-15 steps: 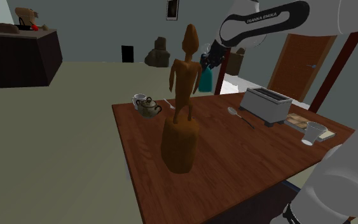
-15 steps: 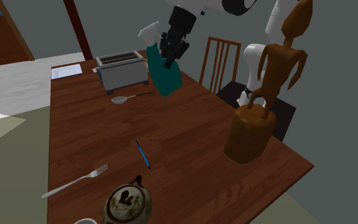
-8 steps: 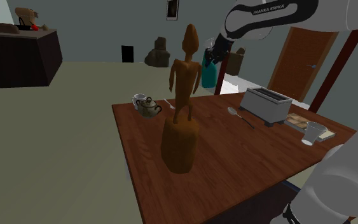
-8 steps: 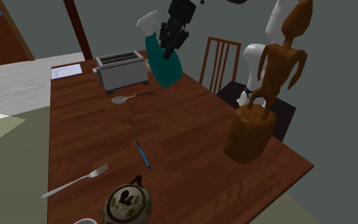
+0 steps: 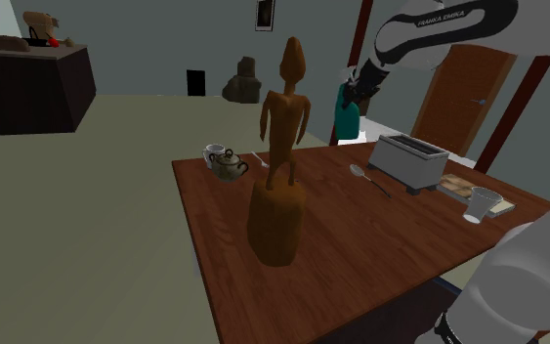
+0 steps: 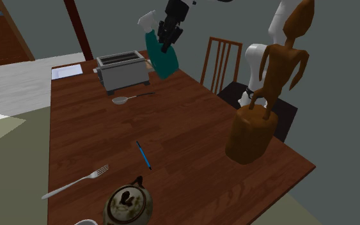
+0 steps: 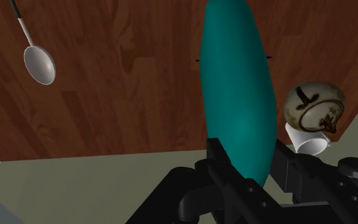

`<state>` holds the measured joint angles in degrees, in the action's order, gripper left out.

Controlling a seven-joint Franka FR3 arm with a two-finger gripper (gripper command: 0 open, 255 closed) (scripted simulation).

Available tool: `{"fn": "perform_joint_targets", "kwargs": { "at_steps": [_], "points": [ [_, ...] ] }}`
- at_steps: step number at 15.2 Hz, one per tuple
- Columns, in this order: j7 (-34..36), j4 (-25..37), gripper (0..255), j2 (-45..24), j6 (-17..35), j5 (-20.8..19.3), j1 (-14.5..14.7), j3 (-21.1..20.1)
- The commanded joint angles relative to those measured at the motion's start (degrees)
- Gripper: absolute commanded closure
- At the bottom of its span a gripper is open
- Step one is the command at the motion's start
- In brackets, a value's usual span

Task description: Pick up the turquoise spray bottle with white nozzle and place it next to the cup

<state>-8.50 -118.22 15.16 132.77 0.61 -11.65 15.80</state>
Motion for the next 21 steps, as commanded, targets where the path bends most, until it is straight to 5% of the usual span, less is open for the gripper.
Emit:
{"fn": "perform_joint_targets", "kwargs": {
  "at_steps": [1, 11, 21],
  "points": [
    [-3.32, -1.52, 255, 1.13, 0.37, 0.78, -0.73, 2.03],
    [-19.38, -3.39, 255, 2.54, -0.08, 4.93, -3.35, 13.11],
    [-37.61, 1.55, 255, -2.64, -3.25, 12.81, -4.29, 26.5]
  ]
}}
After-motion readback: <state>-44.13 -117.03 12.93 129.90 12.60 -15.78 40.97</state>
